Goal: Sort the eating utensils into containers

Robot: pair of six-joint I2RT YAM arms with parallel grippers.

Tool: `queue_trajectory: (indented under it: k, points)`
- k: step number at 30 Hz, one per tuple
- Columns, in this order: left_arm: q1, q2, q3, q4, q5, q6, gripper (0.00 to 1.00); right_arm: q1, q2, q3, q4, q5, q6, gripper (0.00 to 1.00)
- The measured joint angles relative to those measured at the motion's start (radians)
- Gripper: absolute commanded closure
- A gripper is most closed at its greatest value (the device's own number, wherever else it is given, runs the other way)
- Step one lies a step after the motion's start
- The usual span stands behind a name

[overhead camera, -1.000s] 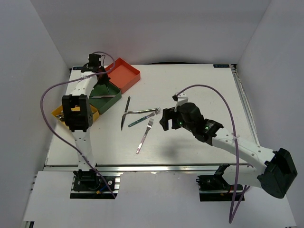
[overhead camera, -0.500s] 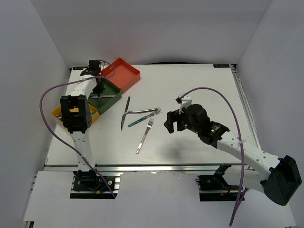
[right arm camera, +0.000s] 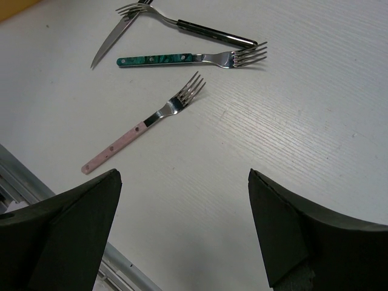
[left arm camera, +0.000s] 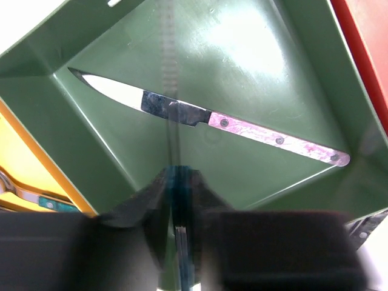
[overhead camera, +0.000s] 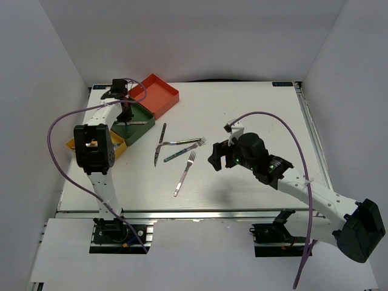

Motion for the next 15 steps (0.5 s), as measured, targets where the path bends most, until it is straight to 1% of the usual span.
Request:
queue_trajectory:
  k: [1,3,6,9,13,14,15]
  points:
    - [0.0,0.0,0.0,0.0,0.0,-0.001,0.58,0.0,-0.001,0.0,0.0,-0.002,0.0,0.11]
    - [0.0,0.0,0.0,0.0,-0.003,-0.005,0.45,0.0,-0.005,0.0,-0.001,-0.002,0.0,0.11]
    - [0.0,0.0,0.0,-0.001,-0.009,-0.014,0.31,0.0,-0.008,0.0,-0.001,-0.002,0.002,0.11]
    - [0.0,-0.012,-0.006,-0.001,-0.01,-0.019,0.28,0.0,-0.007,0.0,-0.004,-0.001,0.004,0.11]
    - [0.0,-0.087,-0.033,-0.009,-0.011,-0.021,0.21,0.0,-0.005,0.0,-0.005,0.004,0.004,0.11]
    - [0.0,-0.111,-0.033,-0.009,-0.011,-0.021,0.08,0.0,-0.005,0.0,-0.006,0.005,0.004,0.11]
    - [0.0,-0.134,-0.033,-0.005,-0.01,-0.023,0.02,0.0,-0.004,0.0,-0.006,0.006,0.004,0.11]
